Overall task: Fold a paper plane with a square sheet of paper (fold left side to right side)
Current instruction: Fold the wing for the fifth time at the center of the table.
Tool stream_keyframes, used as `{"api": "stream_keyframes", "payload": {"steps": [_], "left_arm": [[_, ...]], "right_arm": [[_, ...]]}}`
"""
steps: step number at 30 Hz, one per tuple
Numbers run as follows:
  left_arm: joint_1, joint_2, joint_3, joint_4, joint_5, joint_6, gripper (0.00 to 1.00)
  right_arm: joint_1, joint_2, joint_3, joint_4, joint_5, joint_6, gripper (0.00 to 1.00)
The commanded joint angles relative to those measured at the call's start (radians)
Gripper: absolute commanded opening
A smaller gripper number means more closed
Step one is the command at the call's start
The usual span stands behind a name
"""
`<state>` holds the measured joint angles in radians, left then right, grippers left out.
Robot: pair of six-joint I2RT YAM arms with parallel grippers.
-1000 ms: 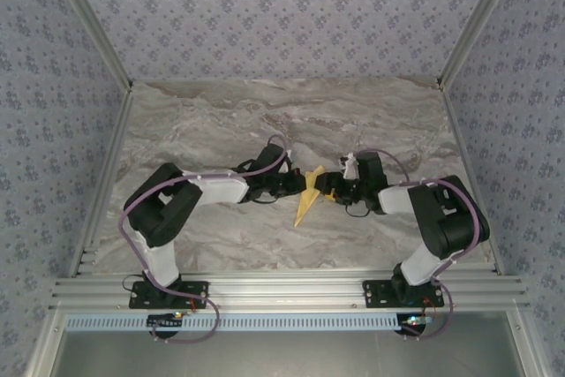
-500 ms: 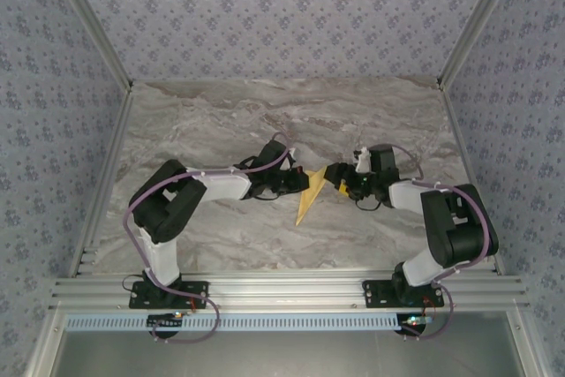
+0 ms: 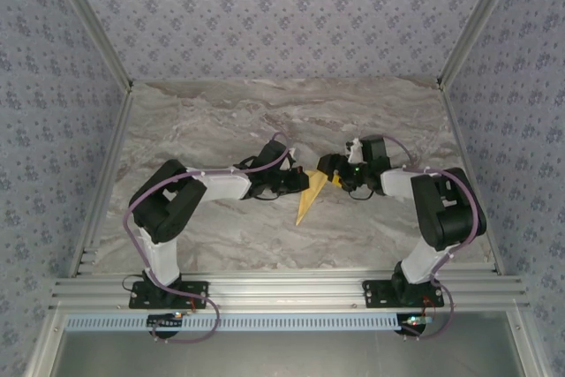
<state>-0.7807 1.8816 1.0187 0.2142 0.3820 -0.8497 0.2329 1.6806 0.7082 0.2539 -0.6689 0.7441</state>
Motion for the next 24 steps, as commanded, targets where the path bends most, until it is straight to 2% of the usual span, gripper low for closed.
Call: {"api": "stream_keyframes", "payload": {"steps": [1, 10, 17, 24], "left_arm": [[0.006, 0.019, 0.017, 0.025, 0.014, 0.011, 0.02], [0.007, 0.020, 0.016, 0.024, 0.012, 0.014, 0.02], [0.017, 0.025, 0.015, 0.024, 0.021, 0.024, 0.02], [0.023, 0.048, 0.034, 0.012, 0.048, 0.047, 0.02]], "right_arm": [[0.009, 0.029, 0.039, -0.033, 0.005, 0.002, 0.76], [0.018, 0.075, 0.085, -0.133, 0.053, -0.037, 0.76], [0.033, 0.138, 0.183, -0.382, 0.137, -0.106, 0.76], [0.051, 0.189, 0.227, -0.480, 0.197, -0.151, 0.77]]}}
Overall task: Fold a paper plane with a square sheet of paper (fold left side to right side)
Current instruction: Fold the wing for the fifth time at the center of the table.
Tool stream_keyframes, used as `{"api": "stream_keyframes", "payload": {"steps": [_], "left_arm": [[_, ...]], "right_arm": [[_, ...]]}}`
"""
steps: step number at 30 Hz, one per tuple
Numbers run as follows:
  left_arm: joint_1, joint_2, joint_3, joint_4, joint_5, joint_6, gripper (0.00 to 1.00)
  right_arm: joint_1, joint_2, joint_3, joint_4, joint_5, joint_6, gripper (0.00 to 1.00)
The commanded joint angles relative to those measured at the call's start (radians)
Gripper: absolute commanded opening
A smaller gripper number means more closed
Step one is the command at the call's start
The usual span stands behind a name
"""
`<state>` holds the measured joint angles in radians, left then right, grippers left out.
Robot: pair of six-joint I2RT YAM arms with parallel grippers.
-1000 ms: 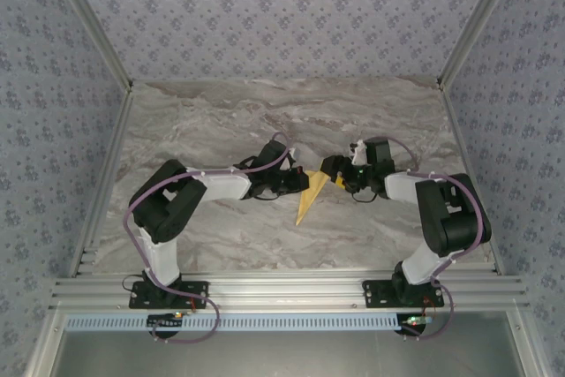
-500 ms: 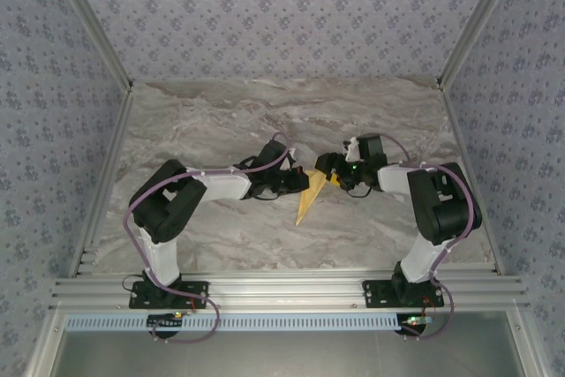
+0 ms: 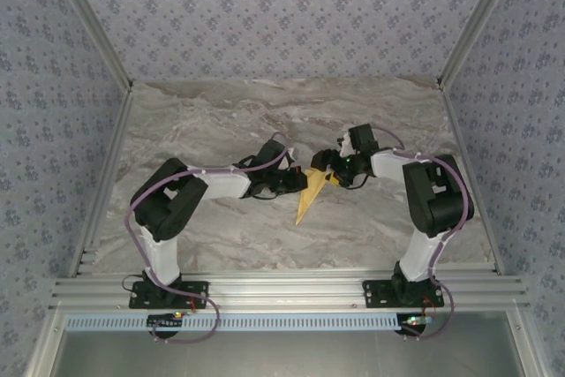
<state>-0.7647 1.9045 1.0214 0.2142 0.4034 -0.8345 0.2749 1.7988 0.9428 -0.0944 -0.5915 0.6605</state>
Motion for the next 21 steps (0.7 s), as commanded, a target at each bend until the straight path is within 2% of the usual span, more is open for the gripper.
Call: {"api": "stream_keyframes", "payload": {"steps": [1, 21], "left_arm": [[0.008, 0.031, 0.035, 0.009, 0.030, 0.035, 0.02], [0.031, 0.100, 0.045, 0.022, 0.056, 0.048, 0.02]], "right_arm": [[0.012, 0.075, -0.004, -0.141, 0.127, -0.073, 0.77], [0.033, 0.081, -0.002, -0.165, 0.155, -0.093, 0.78]]}}
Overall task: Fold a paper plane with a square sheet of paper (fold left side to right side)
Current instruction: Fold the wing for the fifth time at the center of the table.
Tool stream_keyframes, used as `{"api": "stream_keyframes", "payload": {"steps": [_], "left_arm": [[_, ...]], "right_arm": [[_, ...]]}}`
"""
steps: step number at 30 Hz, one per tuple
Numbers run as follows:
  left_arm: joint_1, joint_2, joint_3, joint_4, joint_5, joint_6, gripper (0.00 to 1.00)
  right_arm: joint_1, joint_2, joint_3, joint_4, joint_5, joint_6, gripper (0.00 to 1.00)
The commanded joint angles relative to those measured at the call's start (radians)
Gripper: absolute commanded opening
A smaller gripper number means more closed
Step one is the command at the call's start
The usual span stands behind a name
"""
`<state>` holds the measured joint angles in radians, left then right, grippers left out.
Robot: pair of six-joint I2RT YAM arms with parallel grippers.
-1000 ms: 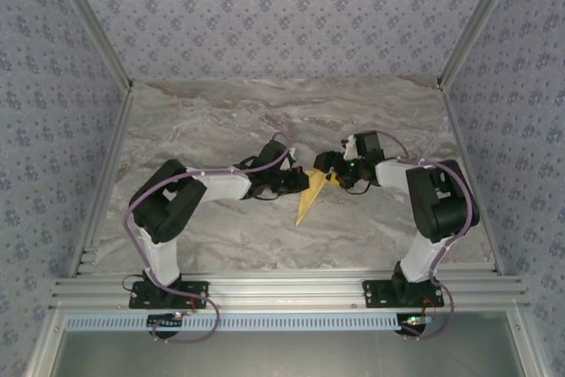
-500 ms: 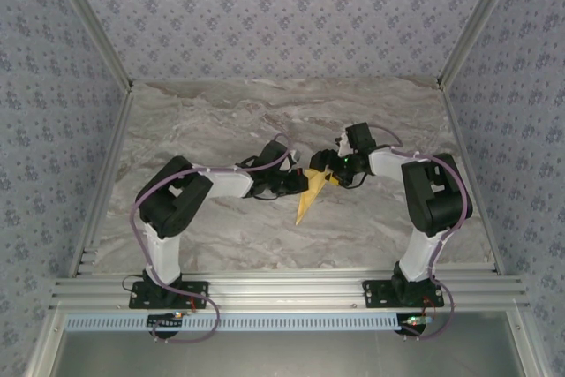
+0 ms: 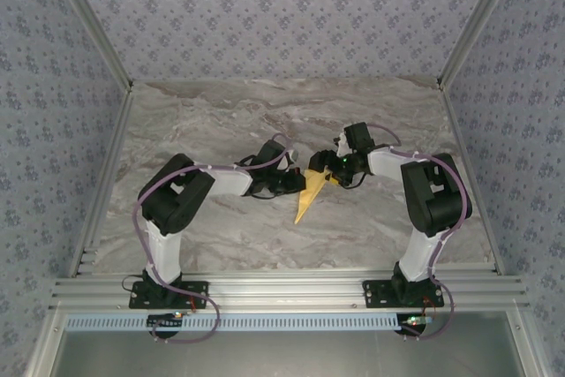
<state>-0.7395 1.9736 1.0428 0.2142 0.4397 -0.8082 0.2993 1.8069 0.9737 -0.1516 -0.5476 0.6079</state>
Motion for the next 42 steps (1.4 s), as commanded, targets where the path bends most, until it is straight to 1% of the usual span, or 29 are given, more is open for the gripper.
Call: {"api": "stream_keyframes", "payload": {"steps": [1, 11, 16, 24, 31, 37, 40, 42], "left_arm": [[0.006, 0.034, 0.025, 0.023, 0.020, 0.022, 0.02], [0.005, 0.056, 0.011, 0.045, 0.040, 0.014, 0.02], [0.006, 0.051, -0.003, 0.055, 0.044, 0.010, 0.02], [-0.006, 0.048, 0.004, 0.047, 0.051, 0.016, 0.02], [-0.008, 0.054, 0.003, 0.016, 0.029, 0.020, 0.03], [-0.011, 0.055, 0.005, 0.004, 0.018, 0.022, 0.03], [-0.013, 0.057, 0.006, 0.003, 0.018, 0.024, 0.03], [-0.014, 0.057, 0.011, 0.002, 0.019, 0.024, 0.03]], "right_arm": [[0.009, 0.072, -0.033, -0.109, 0.110, -0.041, 0.78], [0.011, 0.062, -0.041, -0.077, 0.082, -0.045, 0.78], [0.009, 0.028, -0.041, -0.052, 0.069, -0.043, 0.79], [0.011, 0.052, -0.043, -0.042, 0.057, -0.036, 0.79], [-0.011, -0.027, -0.025, -0.057, 0.052, -0.056, 0.80], [-0.038, -0.104, -0.024, -0.107, 0.098, -0.074, 0.80], [-0.032, -0.142, -0.042, -0.093, 0.093, -0.070, 0.76], [-0.021, -0.150, -0.045, -0.091, 0.080, -0.065, 0.65]]}}
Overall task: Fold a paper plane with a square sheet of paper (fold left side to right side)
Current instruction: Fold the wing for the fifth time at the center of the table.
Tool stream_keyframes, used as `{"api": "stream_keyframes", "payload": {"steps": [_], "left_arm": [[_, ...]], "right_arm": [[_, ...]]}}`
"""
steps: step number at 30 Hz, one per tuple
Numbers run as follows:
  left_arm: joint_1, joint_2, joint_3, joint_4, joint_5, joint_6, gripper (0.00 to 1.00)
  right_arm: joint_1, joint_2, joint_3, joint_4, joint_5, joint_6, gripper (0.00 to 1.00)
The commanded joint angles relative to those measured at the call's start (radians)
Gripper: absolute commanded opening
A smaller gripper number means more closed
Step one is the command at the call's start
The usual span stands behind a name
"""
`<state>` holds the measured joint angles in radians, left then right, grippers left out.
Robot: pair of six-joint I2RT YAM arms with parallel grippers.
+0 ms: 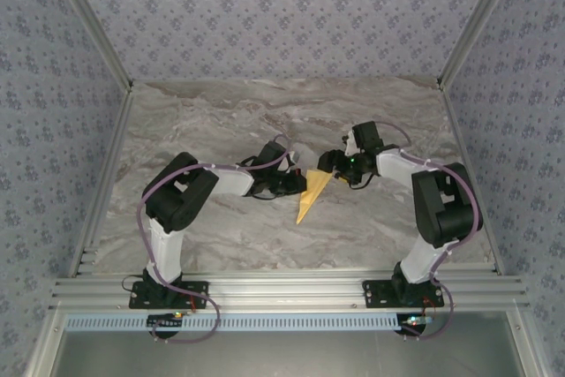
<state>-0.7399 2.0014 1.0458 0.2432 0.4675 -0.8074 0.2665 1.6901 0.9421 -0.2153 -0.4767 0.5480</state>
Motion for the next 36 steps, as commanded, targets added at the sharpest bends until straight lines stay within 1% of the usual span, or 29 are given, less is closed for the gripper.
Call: {"api": "stream_keyframes", "payload": {"steps": [1, 3, 5, 9, 12, 17, 25, 36], "left_arm": [[-0.015, 0.030, 0.008, -0.026, -0.008, 0.024, 0.03], [-0.018, 0.028, 0.013, -0.027, -0.006, 0.025, 0.03], [-0.021, 0.026, 0.018, -0.029, -0.006, 0.028, 0.03], [-0.029, 0.022, 0.030, -0.042, -0.008, 0.032, 0.03], [-0.031, 0.022, 0.034, -0.048, -0.010, 0.034, 0.03], [-0.033, 0.020, 0.042, -0.053, -0.012, 0.034, 0.03], [-0.040, 0.002, 0.051, -0.061, -0.010, 0.045, 0.03], [-0.049, -0.048, 0.045, -0.071, -0.031, 0.055, 0.03]], "right_arm": [[0.017, -0.031, -0.014, -0.028, 0.006, -0.005, 0.61], [0.027, -0.021, -0.014, -0.030, 0.005, 0.002, 0.51], [0.034, -0.012, -0.017, -0.031, 0.014, 0.011, 0.49], [0.036, 0.015, -0.025, -0.022, 0.012, 0.028, 0.55], [0.037, 0.038, -0.026, 0.017, -0.024, 0.040, 0.55], [0.037, 0.068, -0.011, 0.023, -0.031, 0.037, 0.55], [0.039, 0.115, -0.005, -0.011, -0.004, 0.032, 0.55], [0.042, 0.121, -0.011, -0.016, 0.002, 0.028, 0.55]]}}
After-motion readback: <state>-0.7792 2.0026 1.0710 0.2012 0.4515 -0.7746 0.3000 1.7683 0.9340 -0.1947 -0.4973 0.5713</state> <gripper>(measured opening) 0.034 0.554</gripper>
